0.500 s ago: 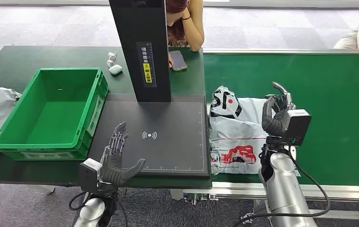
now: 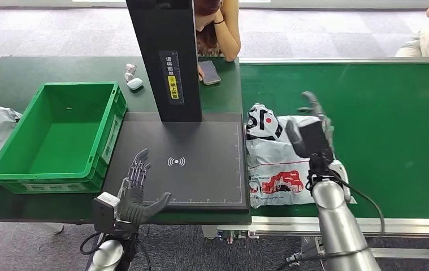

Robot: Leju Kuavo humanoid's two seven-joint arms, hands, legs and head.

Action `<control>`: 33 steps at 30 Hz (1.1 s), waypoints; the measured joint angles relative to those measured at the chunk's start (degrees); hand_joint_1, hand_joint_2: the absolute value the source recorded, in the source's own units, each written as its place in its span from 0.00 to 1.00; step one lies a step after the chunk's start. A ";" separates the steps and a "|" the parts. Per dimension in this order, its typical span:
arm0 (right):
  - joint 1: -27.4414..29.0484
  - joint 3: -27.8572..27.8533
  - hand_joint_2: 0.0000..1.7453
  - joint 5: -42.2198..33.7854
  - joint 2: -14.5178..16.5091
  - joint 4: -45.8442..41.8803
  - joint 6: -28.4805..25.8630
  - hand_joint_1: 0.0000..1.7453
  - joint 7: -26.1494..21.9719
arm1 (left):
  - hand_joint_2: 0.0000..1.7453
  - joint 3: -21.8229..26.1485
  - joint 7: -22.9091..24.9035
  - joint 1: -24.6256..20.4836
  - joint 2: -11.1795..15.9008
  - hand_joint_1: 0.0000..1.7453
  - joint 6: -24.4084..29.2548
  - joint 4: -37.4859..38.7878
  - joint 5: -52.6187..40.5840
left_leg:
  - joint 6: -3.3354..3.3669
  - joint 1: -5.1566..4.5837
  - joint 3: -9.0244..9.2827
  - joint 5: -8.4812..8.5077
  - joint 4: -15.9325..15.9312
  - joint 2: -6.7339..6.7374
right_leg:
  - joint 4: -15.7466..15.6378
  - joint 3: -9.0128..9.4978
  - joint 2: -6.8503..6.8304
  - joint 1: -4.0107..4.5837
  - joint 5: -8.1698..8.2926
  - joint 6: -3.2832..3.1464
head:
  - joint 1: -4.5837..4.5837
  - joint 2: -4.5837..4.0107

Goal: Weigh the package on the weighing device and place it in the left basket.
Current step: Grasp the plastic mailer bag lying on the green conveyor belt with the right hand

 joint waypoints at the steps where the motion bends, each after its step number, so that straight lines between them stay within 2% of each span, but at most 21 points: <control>1: -1.47 1.34 1.00 4.84 -0.36 4.24 1.41 0.00 5.38 | 1.00 0.20 0.05 0.13 0.01 0.00 -0.43 -0.09 -0.34 | 0.01 0.02 -0.04 0.09 0.00 -0.08 | 0.00 -0.03 -0.07 0.00 0.02 0.04 | 0.00 0.00; 2: -2.77 2.48 1.00 8.74 -0.62 8.68 2.14 0.00 9.01 | 1.00 0.34 0.17 0.14 -0.02 0.00 -0.88 -0.12 -0.69 | 0.03 0.04 -0.10 0.19 0.00 -0.24 | 0.00 -0.06 -0.21 -0.01 0.04 0.07 | -0.01 0.00; 4: -5.04 4.07 1.00 13.46 -0.95 16.87 3.01 0.00 12.01 | 1.00 0.48 0.49 0.11 -0.18 0.00 -1.51 -0.14 -1.17 | 0.05 0.06 -0.21 0.31 0.00 -0.56 | 0.02 -0.08 -0.50 -0.01 0.05 0.11 | -0.01 0.00; 9: -8.60 5.92 1.00 16.93 -1.85 29.62 4.88 0.00 13.51 | 1.00 0.60 0.85 -0.08 -0.45 0.00 -1.85 -0.14 -1.52 | 0.06 0.04 -0.32 0.33 0.00 -0.69 | 0.03 -0.13 -0.60 -0.04 0.09 0.12 | -0.01 0.00; 13: -10.62 6.76 1.00 19.69 -2.57 35.29 4.64 0.00 14.19 | 1.00 0.61 1.26 -0.12 -0.43 0.00 -1.51 -0.20 -1.14 | 0.06 0.03 -0.36 0.32 0.01 -0.64 | 0.01 -0.19 -0.58 -0.06 0.10 0.13 | 0.01 0.00; 15: -11.20 7.86 1.00 23.32 -2.94 36.58 1.51 0.00 18.22 | 1.00 0.61 1.40 -0.08 -0.43 0.00 -1.28 -0.32 -1.00 | 0.07 0.02 -0.37 0.33 0.01 -0.64 | 0.01 -0.21 -0.58 -0.06 0.11 0.13 | 0.00 0.00; 18: -11.71 10.30 1.00 31.81 -3.77 37.65 -5.80 0.00 28.20 | 1.00 0.61 1.73 0.09 -0.45 0.00 -0.82 -0.63 -0.91 | 0.07 0.03 -0.37 0.34 0.01 -0.66 | 0.01 -0.22 -0.60 -0.06 0.10 0.13 | 0.00 0.00; 20: -11.90 10.94 1.00 35.09 -4.44 38.12 -7.32 0.00 31.62 | 1.00 0.61 1.83 0.15 -0.46 0.00 -0.56 -0.75 -0.85 | 0.07 0.03 -0.37 0.34 0.01 -0.65 | 0.01 -0.23 -0.59 -0.06 0.11 0.12 | 0.01 0.00; 33: -11.89 11.11 1.00 37.11 -5.75 39.91 -6.89 0.00 32.91 | 1.00 0.61 1.86 0.11 -0.46 0.00 -0.44 -0.79 -0.72 | 0.06 0.03 -0.38 0.33 0.01 -0.48 | 0.02 -0.27 -0.48 -0.06 0.13 0.09 | -0.01 0.00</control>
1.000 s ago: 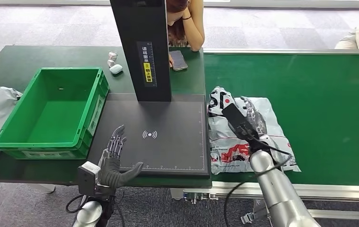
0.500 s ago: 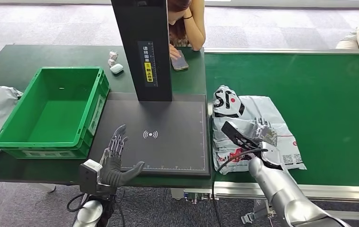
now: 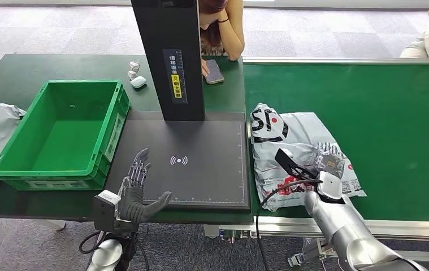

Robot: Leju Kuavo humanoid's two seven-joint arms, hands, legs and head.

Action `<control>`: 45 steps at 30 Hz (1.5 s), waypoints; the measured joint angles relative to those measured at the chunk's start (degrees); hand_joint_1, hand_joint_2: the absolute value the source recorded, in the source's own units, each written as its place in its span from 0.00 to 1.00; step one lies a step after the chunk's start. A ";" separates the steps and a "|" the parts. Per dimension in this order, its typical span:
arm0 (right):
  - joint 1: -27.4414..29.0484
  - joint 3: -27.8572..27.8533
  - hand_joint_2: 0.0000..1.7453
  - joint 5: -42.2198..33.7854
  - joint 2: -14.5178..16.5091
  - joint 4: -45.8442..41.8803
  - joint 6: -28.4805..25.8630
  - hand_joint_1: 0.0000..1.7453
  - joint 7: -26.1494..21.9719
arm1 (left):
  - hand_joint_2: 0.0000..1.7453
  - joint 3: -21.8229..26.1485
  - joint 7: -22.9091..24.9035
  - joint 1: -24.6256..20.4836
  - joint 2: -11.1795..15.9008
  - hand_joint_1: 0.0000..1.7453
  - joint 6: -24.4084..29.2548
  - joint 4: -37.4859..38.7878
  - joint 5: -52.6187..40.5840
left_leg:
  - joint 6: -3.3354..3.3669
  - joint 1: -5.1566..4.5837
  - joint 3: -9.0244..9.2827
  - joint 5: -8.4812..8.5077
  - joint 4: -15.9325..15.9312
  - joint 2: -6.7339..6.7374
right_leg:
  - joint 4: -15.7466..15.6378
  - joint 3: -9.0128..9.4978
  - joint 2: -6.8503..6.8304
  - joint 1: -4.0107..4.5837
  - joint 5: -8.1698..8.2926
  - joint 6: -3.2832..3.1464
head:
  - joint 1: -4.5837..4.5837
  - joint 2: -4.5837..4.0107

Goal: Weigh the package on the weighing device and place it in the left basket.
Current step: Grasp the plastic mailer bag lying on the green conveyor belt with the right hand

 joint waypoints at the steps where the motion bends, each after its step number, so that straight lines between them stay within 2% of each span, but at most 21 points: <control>1: 0.00 0.00 1.00 0.00 -0.02 0.07 0.00 0.00 0.01 | 1.00 0.00 0.00 0.00 0.00 0.00 0.00 0.00 0.00 | 0.00 0.00 0.00 0.00 0.00 0.00 | 0.00 0.00 0.00 0.00 0.00 0.00 | 0.01 0.00; 5: -0.11 -0.03 1.00 -0.29 -0.07 0.39 2.40 0.00 -0.17 | 1.00 -0.01 0.00 -0.03 0.00 0.00 0.00 0.00 0.10 | 0.00 0.00 0.00 0.00 0.00 0.00 | -0.01 -0.01 0.00 0.00 0.00 0.00 | 0.01 0.00; 7: -0.26 -0.50 1.00 -1.70 -0.07 0.99 7.95 0.00 -1.77 | 1.00 -0.05 -0.01 -0.22 0.01 0.00 -0.01 0.04 0.36 | 0.00 0.00 0.00 0.00 0.00 0.00 | -0.02 -0.01 0.00 0.00 -0.01 0.00 | 0.01 0.00; 9: -0.51 -1.94 1.00 -4.90 -0.07 1.94 15.53 0.00 -6.31 | 1.00 -0.18 -0.10 -0.70 0.04 0.00 -0.02 0.31 0.75 | 0.00 0.01 0.02 0.00 0.00 0.00 | -0.03 0.00 0.00 0.00 0.00 0.00 | 0.01 0.00; 10: -0.72 -2.92 1.00 -6.72 -0.07 2.51 19.18 0.04 -9.15 | 1.00 -0.27 -0.17 -1.01 0.07 0.00 -0.02 0.56 0.96 | 0.00 0.01 0.03 0.00 0.00 0.01 | -0.03 0.01 0.00 0.00 0.00 0.00 | 0.01 0.00; 11: -0.98 -3.90 1.00 -8.23 -0.08 3.09 22.22 0.25 -11.75 | 1.00 -0.34 -0.25 -1.32 0.10 0.00 -0.03 0.84 1.13 | 0.00 0.01 0.06 0.00 0.00 0.03 | -0.04 0.03 0.02 0.01 0.00 0.00 | 0.01 0.00; 12: -1.23 -4.73 1.00 -9.26 -0.10 3.63 24.47 0.50 -13.71 | 1.00 -0.39 -0.29 -1.56 0.14 0.00 -0.03 1.10 1.23 | 0.00 0.02 0.08 0.00 0.00 0.08 | -0.04 0.05 0.05 0.01 0.01 0.00 | 0.01 0.00; 14: -1.63 -5.92 1.00 -10.37 -0.16 4.54 27.42 0.96 -16.10 | 1.00 -0.42 -0.34 -1.90 0.21 0.00 -0.04 1.53 1.33 | -0.01 0.02 0.14 -0.02 0.00 0.17 | -0.05 0.08 0.13 0.01 0.03 -0.02 | 0.01 0.00; 15: -1.82 -6.35 1.00 -10.68 -0.17 4.90 28.47 1.00 -16.81 | 1.00 -0.43 -0.35 -2.02 0.24 0.00 -0.01 1.69 1.33 | -0.01 0.02 0.17 -0.02 0.00 0.21 | -0.06 0.09 0.17 0.01 0.05 -0.02 | 0.00 0.00; 21: -3.22 -7.92 1.00 -12.15 -0.42 5.98 33.14 1.00 -20.00 | 1.00 -0.57 -0.23 -2.26 0.55 0.00 0.30 2.21 1.33 | -0.02 0.03 0.36 -0.03 0.00 0.31 | -0.07 0.15 0.27 0.06 0.06 -0.01 | 0.01 0.00; 29: -3.48 -8.28 1.00 -13.59 -0.52 6.05 35.00 1.00 -23.20 | 1.00 -0.98 -0.09 -2.25 1.29 0.00 0.94 2.87 1.45 | -0.07 0.04 0.48 -0.06 0.00 0.31 | -0.07 0.30 0.28 0.12 0.03 -0.06 | 0.01 0.00; 39: -2.79 -8.32 1.00 -16.20 0.17 6.03 27.11 1.00 -24.05 | 1.00 -0.98 -0.08 -1.49 1.73 0.00 2.36 2.86 1.67 | -0.13 0.04 0.46 -0.09 0.00 0.31 | -0.05 0.38 0.27 0.13 0.04 -0.08 | 0.01 0.00; 45: -1.70 -9.82 1.00 -20.95 1.24 5.57 21.00 1.00 -26.99 | 1.00 -0.98 0.01 -0.35 2.08 0.00 2.75 2.28 1.72 | -0.08 0.04 0.39 -0.02 0.00 0.30 | -0.04 0.33 0.27 0.12 0.09 -0.07 | 0.01 0.00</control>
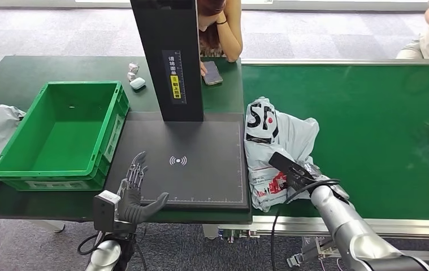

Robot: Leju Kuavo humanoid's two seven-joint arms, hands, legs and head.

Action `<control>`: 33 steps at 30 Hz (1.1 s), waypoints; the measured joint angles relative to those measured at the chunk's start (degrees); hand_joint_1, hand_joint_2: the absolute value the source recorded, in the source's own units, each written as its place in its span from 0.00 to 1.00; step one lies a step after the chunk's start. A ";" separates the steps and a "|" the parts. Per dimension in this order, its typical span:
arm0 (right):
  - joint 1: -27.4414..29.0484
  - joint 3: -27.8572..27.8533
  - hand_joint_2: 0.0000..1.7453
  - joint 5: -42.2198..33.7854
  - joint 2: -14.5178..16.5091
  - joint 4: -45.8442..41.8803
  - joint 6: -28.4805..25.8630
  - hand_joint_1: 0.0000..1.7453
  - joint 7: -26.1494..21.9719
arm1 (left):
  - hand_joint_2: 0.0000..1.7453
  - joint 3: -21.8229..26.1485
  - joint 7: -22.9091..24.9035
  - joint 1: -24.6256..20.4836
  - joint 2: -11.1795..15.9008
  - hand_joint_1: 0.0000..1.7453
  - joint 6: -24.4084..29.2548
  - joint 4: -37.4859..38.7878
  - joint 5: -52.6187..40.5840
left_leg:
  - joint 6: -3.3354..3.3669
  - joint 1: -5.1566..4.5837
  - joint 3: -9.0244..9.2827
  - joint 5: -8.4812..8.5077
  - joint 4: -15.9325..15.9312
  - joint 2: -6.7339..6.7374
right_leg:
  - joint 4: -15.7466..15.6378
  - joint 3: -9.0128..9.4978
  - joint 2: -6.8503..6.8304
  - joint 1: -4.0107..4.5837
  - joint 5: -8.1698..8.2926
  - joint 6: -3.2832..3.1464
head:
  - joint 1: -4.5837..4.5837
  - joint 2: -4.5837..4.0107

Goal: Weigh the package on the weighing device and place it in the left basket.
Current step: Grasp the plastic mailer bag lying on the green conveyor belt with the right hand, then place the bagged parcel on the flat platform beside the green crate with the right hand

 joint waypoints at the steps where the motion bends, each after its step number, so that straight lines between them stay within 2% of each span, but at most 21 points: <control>1: 0.21 -0.55 1.00 -1.27 0.14 -0.22 -0.65 1.00 -0.80 | 1.00 0.00 0.01 0.14 0.06 0.00 0.05 -0.17 0.01 | 0.01 0.00 -0.02 0.01 0.00 0.00 | 0.00 -0.02 0.00 0.00 0.02 0.00 | 0.01 0.00; 6: 1.48 -4.00 1.00 -7.77 0.68 -2.03 -4.66 1.00 -6.25 | 1.00 0.00 0.10 0.70 0.31 0.00 0.13 -1.02 0.05 | 0.03 -0.01 -0.17 0.04 0.00 -0.03 | 0.02 -0.15 -0.02 0.00 0.07 -0.01 | 0.00 0.00; 12: 2.45 -8.09 1.00 -17.27 1.37 -5.29 -6.65 1.00 -14.92 | 1.00 0.00 0.50 0.84 0.45 0.00 0.16 -1.93 0.26 | 0.03 -0.01 -0.31 0.04 0.00 -0.07 | 0.03 -0.29 -0.04 0.00 0.06 -0.01 | -0.01 0.00; 18: 3.74 -10.04 1.00 -23.25 1.72 -9.38 -9.27 1.00 -20.48 | 1.00 0.01 0.60 0.80 0.45 0.00 0.16 -2.48 0.45 | 0.03 -0.01 -0.36 0.03 0.00 -0.08 | 0.02 -0.33 -0.05 -0.01 0.05 0.00 | -0.01 0.00; 23: 7.04 -10.21 1.00 -26.47 2.66 -16.31 -15.64 1.00 -26.99 | 1.00 0.02 0.57 0.79 0.31 0.00 -0.26 -2.50 0.30 | 0.02 -0.01 -0.38 0.03 0.00 -0.11 | 0.02 -0.35 -0.07 -0.01 0.02 0.02 | -0.01 0.00; 27: 9.91 -9.32 1.00 -26.50 3.13 -23.59 -20.81 1.00 -29.39 | 1.00 0.02 0.46 0.57 0.02 0.00 -0.83 -2.50 0.06 | 0.01 -0.01 -0.40 0.02 0.00 -0.13 | 0.03 -0.36 -0.08 -0.01 -0.01 0.02 | 0.00 0.00; 33: 11.89 -8.11 1.00 -26.42 3.33 -29.84 -21.94 1.00 -29.60 | 1.00 0.02 0.44 0.17 -0.20 0.00 -0.96 -2.50 0.01 | 0.02 0.00 -0.41 0.02 0.00 -0.11 | 0.02 -0.38 -0.07 -0.01 -0.01 0.01 | 0.00 0.00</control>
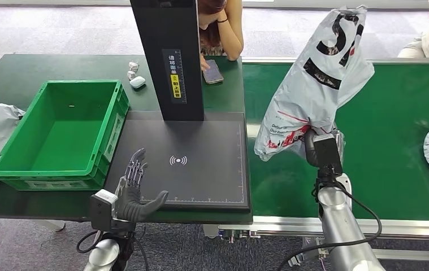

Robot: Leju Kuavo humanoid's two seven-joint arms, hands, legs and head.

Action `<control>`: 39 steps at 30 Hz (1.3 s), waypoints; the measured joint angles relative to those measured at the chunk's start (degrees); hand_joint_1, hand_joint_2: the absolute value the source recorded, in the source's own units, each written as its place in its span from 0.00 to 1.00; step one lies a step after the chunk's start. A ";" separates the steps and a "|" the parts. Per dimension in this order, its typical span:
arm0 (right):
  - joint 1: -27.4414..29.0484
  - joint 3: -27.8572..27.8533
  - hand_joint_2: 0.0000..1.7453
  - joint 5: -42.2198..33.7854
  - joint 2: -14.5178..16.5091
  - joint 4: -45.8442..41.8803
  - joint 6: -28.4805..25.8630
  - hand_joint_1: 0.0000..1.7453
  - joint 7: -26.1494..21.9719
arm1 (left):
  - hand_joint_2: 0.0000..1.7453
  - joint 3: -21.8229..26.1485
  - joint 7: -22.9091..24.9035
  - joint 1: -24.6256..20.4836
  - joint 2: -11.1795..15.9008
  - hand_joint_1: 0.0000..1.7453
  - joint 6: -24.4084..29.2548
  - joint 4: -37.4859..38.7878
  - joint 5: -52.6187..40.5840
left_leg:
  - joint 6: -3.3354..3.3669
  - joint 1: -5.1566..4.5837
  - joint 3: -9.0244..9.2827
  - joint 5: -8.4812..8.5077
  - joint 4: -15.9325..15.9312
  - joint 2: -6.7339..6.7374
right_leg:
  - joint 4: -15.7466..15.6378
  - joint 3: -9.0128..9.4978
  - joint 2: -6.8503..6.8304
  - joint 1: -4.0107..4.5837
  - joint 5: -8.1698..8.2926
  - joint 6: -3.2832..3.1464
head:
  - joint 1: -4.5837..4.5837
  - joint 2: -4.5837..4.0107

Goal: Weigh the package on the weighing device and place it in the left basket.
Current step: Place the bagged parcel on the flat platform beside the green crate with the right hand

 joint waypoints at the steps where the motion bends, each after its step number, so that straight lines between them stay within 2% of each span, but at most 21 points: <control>1: 0.17 0.09 1.00 0.01 0.02 -0.53 -0.01 1.00 0.00 | 1.00 0.00 0.00 -0.01 -0.01 0.00 0.00 0.00 0.00 | 0.00 0.00 0.00 0.00 0.00 0.00 | 0.00 0.00 0.00 0.00 0.00 0.00 | 0.01 0.00; 12: 0.87 0.32 1.00 0.17 0.07 -3.00 -0.10 1.00 -0.15 | 1.00 0.00 -0.04 -0.08 -0.01 0.00 -0.02 0.00 0.00 | 0.00 0.00 -0.01 0.00 0.00 0.00 | 0.00 0.00 0.00 -0.01 0.00 0.00 | 0.00 0.00; 16: 1.03 2.33 1.00 3.96 0.05 -4.69 0.02 1.00 -1.23 | 1.00 0.07 -1.06 -0.33 -0.09 0.00 0.61 0.02 0.93 | 0.00 -0.01 -0.02 0.00 0.00 0.01 | 0.02 -0.01 0.01 0.00 0.01 0.00 | 0.00 0.00; 22: 0.25 13.45 1.00 14.50 0.20 -10.02 7.50 1.00 2.27 | 1.00 1.11 -3.69 -1.13 -0.60 0.00 5.89 -0.10 3.21 | -0.08 -0.01 -0.03 0.00 -0.01 0.10 | 0.08 -0.06 0.08 0.04 0.03 -0.14 | -0.01 0.00; 27: -5.40 27.05 1.00 19.70 0.90 -6.36 14.50 1.00 1.64 | 1.00 2.31 -4.47 -1.00 -0.83 0.00 11.97 -3.90 3.76 | -0.18 0.03 -0.08 0.08 -0.03 0.09 | 0.14 -0.13 0.08 0.09 0.05 -0.18 | 0.00 0.00; 32: -9.62 39.24 1.00 21.43 3.15 0.07 15.33 1.00 1.32 | 1.00 3.60 -4.68 -0.14 -0.74 0.00 16.01 -10.92 4.69 | -0.17 0.07 -0.09 0.12 -0.03 -0.07 | 0.14 -0.14 -0.04 0.09 0.01 -0.22 | -0.01 0.00; 39: -13.62 47.99 1.00 20.34 4.04 4.71 17.77 1.00 2.69 | 1.00 3.99 -4.68 1.69 -0.72 0.00 21.84 -18.64 4.66 | -0.15 0.08 -0.12 0.12 -0.02 -0.07 | 0.10 -0.15 -0.06 0.04 0.03 -0.20 | 0.00 0.00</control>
